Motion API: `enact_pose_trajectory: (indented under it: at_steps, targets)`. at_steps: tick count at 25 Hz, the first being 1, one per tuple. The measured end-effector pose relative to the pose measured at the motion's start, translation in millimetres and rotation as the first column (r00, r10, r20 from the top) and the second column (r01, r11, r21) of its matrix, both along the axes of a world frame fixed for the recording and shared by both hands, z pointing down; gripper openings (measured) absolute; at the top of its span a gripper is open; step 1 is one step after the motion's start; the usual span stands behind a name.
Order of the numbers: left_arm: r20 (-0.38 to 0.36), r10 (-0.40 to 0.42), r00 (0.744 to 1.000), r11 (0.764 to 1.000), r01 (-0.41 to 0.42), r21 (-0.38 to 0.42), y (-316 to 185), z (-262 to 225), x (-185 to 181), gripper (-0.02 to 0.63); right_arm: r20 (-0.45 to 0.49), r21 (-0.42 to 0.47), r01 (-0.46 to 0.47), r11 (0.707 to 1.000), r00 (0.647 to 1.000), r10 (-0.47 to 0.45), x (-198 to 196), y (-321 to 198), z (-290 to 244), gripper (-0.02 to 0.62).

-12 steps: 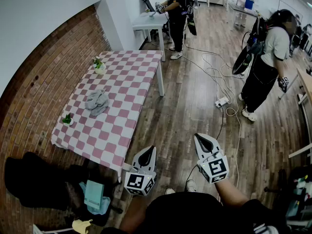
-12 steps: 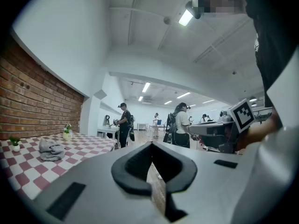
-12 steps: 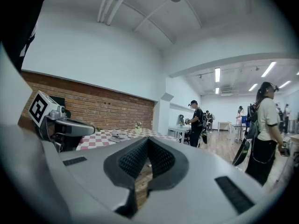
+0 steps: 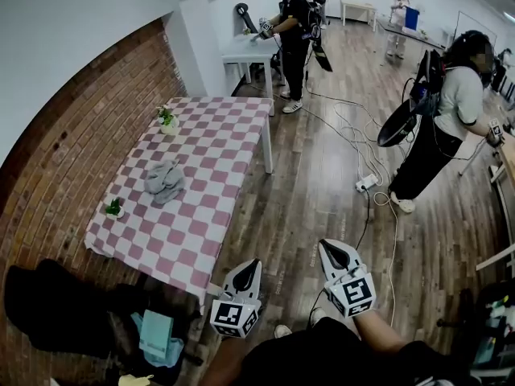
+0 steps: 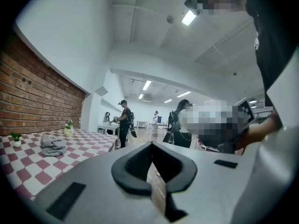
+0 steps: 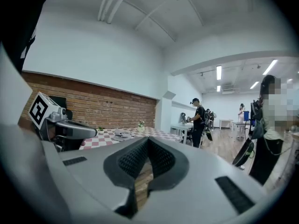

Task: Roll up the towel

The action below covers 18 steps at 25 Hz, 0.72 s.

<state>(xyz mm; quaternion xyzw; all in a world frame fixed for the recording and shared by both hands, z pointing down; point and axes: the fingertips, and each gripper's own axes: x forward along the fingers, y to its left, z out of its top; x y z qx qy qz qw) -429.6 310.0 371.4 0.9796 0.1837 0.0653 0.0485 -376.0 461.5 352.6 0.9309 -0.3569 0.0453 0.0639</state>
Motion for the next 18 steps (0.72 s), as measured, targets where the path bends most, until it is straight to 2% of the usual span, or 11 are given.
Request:
enact_pose_trajectory:
  at_steps: [5,6,7,12,14,16,18]
  targets:
    - [0.001,-0.02,1.0,1.0,0.02,-0.009,-11.2,3.0,6.9,-0.009,0.008,-0.031,0.051,0.998,0.999,-0.051,8.8,-17.5,12.8,0.005]
    - [0.002,-0.028,1.0,1.0,0.028,-0.007,-14.1,3.7,10.9,-0.009,0.016,-0.036,0.068,0.997,0.998,-0.068,13.0,-21.9,14.2,0.103]
    - [0.005,-0.038,0.999,0.999,0.038,-0.002,-17.2,5.2,15.7,0.015,0.022,-0.04,0.082,0.996,0.996,-0.082,18.1,-26.0,15.5,0.146]
    - [0.012,-0.118,0.993,0.993,0.118,0.004,-37.1,11.7,49.4,0.248,0.006,-0.037,0.099,0.994,0.995,-0.099,56.9,-38.6,15.6,0.275]
    - [-0.001,-0.161,0.987,0.987,0.161,0.004,-43.8,11.3,67.8,0.391,-0.005,-0.03,0.099,0.995,0.995,-0.099,79.9,-40.7,13.8,0.337]
    - [-0.009,-0.188,0.982,0.982,0.188,0.011,-47.1,11.2,86.0,0.571,-0.029,-0.007,0.116,0.993,0.993,-0.117,102.4,-45.2,13.7,0.416]
    - [-0.016,-0.211,0.977,0.977,0.212,0.01,-50.0,11.0,103.5,0.594,-0.051,0.0,0.144,0.99,0.988,-0.144,124.3,-50.5,16.9,0.494]
